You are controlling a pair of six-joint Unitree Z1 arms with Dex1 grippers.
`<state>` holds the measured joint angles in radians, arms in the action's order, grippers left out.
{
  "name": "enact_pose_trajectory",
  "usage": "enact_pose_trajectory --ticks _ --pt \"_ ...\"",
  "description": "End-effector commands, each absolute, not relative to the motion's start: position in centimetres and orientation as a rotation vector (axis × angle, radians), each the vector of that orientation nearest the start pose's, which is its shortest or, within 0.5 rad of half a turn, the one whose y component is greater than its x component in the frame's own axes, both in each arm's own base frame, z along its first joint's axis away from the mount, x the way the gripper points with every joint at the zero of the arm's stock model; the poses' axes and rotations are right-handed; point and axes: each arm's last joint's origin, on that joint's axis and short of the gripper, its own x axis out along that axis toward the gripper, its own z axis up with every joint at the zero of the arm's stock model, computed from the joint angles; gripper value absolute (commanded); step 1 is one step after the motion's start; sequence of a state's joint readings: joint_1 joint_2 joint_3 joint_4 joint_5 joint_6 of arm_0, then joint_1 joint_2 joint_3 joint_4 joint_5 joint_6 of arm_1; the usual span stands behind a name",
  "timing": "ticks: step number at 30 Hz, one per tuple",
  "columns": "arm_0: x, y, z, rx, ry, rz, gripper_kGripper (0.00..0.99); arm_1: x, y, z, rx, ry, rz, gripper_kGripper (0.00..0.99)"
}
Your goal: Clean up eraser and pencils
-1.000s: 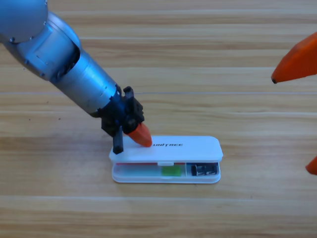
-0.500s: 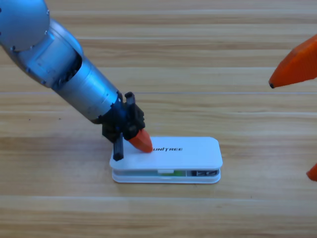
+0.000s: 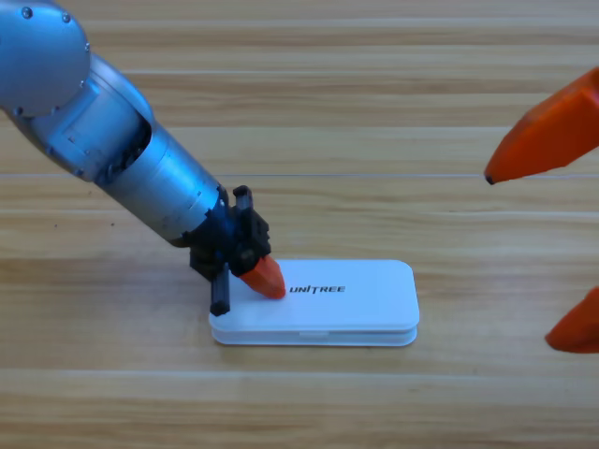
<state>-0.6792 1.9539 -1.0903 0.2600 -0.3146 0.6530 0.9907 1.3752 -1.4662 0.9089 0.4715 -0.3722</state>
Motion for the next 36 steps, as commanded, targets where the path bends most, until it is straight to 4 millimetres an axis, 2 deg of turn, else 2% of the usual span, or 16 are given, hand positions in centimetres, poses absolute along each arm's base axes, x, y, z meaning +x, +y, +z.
enact_pose_trajectory --ticks 1,11,13,15,18,19,21,22,23,29,31,34,36 --pt "26.8 -24.6 16.0 0.772 0.905 -1.269 0.000 11.2 20.4 42.7 -0.504 0.656 1.516 0.962" --pt "26.6 -24.6 14.8 0.777 0.922 -1.274 0.000 11.2 20.4 42.7 -0.502 0.657 1.517 0.962" --pt "26.7 -24.6 15.4 0.779 0.904 -1.268 0.000 11.2 20.4 42.7 -0.502 0.657 1.517 0.962" --pt "26.7 -24.7 16.7 0.778 0.880 -1.263 0.000 11.2 20.5 42.7 -0.502 0.658 1.517 0.962" --pt "26.4 -24.4 20.6 0.772 0.827 -1.246 0.000 11.2 20.5 42.7 -0.503 0.660 1.517 0.962" --pt "26.2 -24.2 22.0 0.771 0.801 -1.240 0.126 11.2 20.6 42.6 -0.503 0.662 1.516 0.962" --pt "25.5 -23.5 25.5 0.768 0.739 -1.226 0.709 11.3 20.6 42.6 -0.503 0.663 1.516 0.962" --pt "25.0 -23.1 27.4 0.764 0.699 -1.217 0.907 11.3 20.6 42.5 -0.504 0.665 1.516 0.962" --pt "24.3 -22.5 29.4 0.754 0.660 -1.205 0.973 11.3 20.6 42.6 -0.503 0.663 1.516 0.962" --pt "19.4 -18.4 39.3 0.640 0.465 -1.134 0.990 11.4 20.8 42.5 -0.504 0.668 1.516 0.962" --pt "17.9 -18.7 42.0 0.647 0.447 -1.176 0.989 11.5 20.9 42.4 -0.504 0.672 1.518 0.962" --pt "15.5 -19.0 44.3 0.645 0.414 -1.234 0.989 11.5 20.9 42.4 -0.504 0.674 1.518 0.962" --pt "14.2 -19.3 44.8 0.649 0.400 -1.273 0.989 11.5 21.0 42.4 -0.504 0.675 1.519 0.962"
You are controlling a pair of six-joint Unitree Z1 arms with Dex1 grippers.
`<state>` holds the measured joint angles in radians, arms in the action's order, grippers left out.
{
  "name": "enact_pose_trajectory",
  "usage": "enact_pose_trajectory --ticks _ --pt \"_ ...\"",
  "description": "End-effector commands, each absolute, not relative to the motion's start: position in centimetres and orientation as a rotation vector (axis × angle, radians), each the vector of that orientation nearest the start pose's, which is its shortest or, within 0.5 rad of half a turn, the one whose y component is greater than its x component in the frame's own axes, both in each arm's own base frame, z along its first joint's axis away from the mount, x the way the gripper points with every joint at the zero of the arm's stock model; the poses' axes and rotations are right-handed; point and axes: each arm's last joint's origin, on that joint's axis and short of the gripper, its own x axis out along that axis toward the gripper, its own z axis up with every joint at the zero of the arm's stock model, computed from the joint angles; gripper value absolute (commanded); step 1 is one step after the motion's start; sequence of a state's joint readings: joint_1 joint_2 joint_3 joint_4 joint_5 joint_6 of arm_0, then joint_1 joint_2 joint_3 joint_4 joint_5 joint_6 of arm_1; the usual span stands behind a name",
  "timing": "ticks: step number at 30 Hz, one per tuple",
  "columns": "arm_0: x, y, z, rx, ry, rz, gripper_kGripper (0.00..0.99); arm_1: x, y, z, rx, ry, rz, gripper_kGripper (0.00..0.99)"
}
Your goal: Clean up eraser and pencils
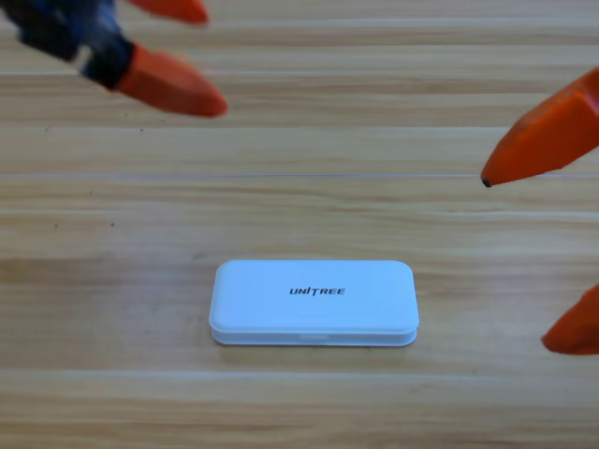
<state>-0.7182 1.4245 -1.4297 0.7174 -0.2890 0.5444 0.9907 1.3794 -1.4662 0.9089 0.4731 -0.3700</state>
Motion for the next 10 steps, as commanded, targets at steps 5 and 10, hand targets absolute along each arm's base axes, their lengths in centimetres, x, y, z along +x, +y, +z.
enact_pose_trajectory --ticks 5,10 --pt "11.9 -21.5 44.5 0.690 0.390 -1.363 0.990 11.5 21.0 42.4 -0.504 0.675 1.519 0.962" --pt "11.2 -22.7 43.6 0.724 0.411 -1.398 0.990 11.5 21.0 42.3 -0.504 0.677 1.519 0.962"
